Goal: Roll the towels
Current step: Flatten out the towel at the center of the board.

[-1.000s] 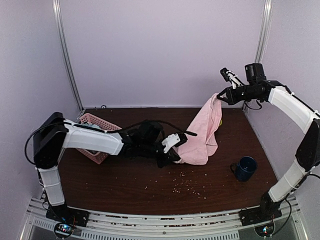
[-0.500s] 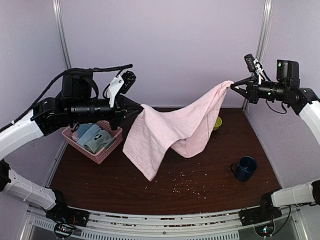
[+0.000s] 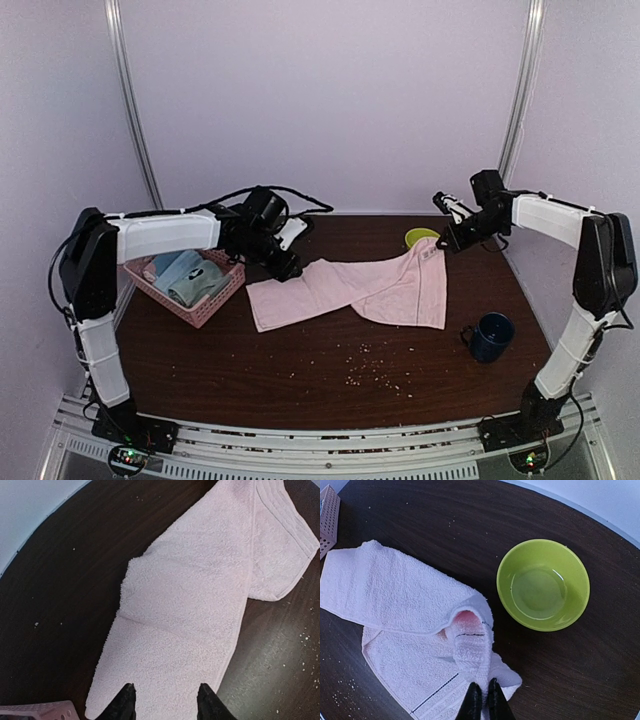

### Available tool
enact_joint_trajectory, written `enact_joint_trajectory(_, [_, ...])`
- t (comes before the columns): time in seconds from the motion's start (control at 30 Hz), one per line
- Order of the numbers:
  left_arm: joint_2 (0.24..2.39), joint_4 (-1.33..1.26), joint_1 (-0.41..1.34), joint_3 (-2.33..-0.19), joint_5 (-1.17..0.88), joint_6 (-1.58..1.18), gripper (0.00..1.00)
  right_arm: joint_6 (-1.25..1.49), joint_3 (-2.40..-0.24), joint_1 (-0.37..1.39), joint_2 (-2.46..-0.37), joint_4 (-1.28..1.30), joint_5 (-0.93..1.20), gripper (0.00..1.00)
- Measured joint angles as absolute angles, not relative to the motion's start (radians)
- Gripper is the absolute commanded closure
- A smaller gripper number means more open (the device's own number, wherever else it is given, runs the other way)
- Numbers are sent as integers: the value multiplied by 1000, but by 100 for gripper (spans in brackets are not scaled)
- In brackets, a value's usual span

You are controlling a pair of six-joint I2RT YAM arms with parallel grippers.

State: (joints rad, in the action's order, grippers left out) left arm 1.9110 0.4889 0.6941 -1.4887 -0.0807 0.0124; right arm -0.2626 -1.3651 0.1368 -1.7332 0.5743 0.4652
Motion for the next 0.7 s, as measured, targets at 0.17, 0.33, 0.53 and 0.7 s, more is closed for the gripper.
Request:
enact_joint_trajectory(0.17, [1674,467,732,-1279,-33,-36,56,-260,-1319,134,-1692,513,471,100])
enact_joint_trajectory(0.33, [1602,488,732,-1109,-10,-67,55,-263,-1279,134,-1682,486,495,100])
enact_joint_trajectory(0.53, [1679,530,732,-1085,-20,-39,55,-263,-1276,134,-1682,477,522,100])
enact_joint_trajectory(0.7, [1738,548,732,-1103,-19,-2,58,-265,-1270,134,-1682,474,533,100])
